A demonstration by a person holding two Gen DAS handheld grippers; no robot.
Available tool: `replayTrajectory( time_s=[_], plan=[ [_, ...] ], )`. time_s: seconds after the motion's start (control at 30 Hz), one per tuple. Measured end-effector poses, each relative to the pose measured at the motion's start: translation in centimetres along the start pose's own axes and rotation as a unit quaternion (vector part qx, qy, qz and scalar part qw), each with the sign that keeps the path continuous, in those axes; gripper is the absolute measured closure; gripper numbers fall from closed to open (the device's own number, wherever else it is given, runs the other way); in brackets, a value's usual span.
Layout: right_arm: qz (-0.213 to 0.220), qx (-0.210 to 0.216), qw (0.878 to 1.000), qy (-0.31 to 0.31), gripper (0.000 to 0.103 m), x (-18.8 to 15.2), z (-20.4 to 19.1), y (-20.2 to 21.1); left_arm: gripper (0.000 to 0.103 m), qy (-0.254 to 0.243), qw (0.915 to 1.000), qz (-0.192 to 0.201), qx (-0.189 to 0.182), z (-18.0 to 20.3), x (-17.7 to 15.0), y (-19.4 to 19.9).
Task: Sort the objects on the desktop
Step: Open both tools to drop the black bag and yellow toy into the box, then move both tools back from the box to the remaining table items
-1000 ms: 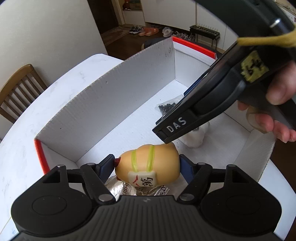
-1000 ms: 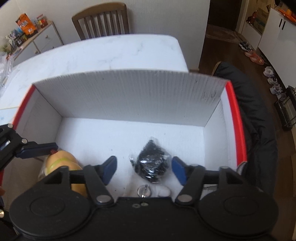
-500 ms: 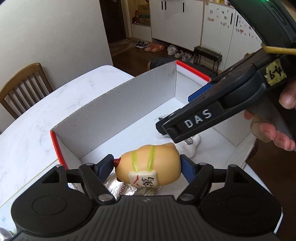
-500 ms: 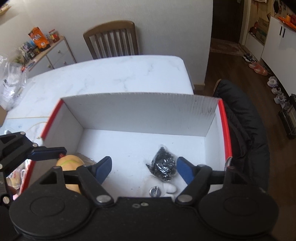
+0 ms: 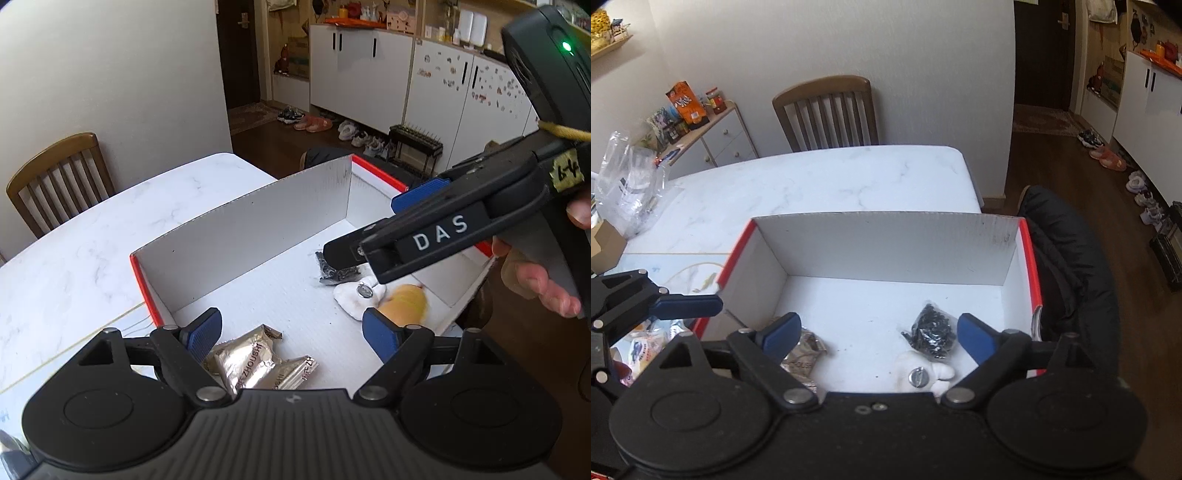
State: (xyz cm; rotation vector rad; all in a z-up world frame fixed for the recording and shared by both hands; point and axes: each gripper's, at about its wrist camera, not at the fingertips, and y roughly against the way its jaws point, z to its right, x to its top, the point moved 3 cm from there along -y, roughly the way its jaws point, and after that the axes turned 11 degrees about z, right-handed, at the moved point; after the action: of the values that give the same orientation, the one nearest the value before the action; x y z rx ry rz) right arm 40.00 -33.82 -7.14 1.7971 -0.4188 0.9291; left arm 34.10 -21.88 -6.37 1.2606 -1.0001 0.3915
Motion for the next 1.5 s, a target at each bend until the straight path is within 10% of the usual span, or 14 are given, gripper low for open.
replayTrajectory(
  time_s=[0.37,1.5],
  plan=[
    [0.029,0.004,0.999,-0.018,0.003,-0.7,-2.1,2.8,0.002,0.026,0.9992,0.028,-0.006,-1.2,-1.4,4.0],
    [0.084,-0.019,0.996,-0.001,0.000,-3.8,-18.6,3.2,0.000,0.123,0.9853,0.106,0.054,-16.9,-10.7,17.6]
  ],
)
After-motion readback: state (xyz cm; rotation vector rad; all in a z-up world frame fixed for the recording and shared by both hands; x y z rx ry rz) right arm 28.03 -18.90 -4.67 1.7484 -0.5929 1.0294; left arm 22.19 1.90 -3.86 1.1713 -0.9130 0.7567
